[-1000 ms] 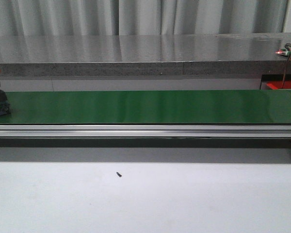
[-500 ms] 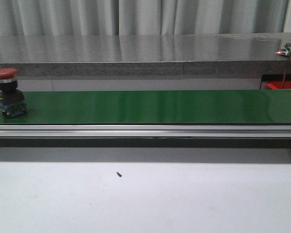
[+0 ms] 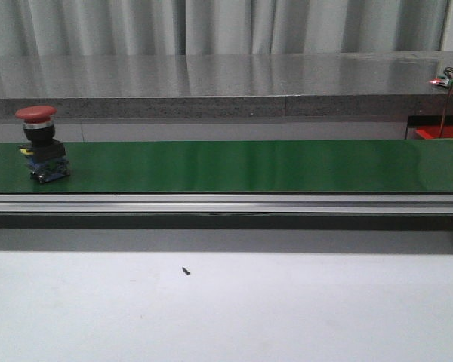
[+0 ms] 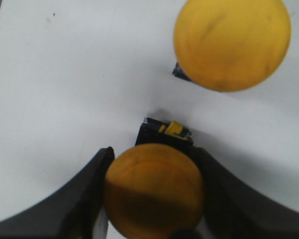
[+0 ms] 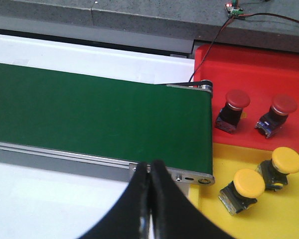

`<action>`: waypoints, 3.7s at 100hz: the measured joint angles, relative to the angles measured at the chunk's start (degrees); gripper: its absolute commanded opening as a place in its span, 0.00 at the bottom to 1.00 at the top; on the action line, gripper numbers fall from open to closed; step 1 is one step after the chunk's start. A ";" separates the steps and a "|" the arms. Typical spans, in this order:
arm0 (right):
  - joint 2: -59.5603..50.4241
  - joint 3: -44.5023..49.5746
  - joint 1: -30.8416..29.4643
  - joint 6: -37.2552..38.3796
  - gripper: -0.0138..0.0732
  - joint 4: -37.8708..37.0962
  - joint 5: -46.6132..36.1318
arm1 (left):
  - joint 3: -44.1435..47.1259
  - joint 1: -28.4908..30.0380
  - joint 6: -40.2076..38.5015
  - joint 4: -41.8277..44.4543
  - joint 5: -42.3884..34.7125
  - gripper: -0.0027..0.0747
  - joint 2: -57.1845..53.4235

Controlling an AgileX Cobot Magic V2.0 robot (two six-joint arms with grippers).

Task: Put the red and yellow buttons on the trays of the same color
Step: 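Grasp a yellow button from the table with the left gripper, then set the yellow button on the conveyor start and open the left gripper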

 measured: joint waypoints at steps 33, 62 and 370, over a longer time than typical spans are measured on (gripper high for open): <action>0.00 0.00 0.00 0.00 0.08 0.00 0.00 | 0.00 0.00 -2.76 -8.18 4.56 0.16 -9.00; 0.00 0.00 0.00 0.00 0.08 0.09 0.00 | 0.00 -0.69 -3.25 -10.06 11.01 0.16 -15.65; 0.00 0.00 0.00 0.00 0.08 0.09 0.00 | 22.66 -32.28 -2.82 -16.95 1.02 0.01 -47.76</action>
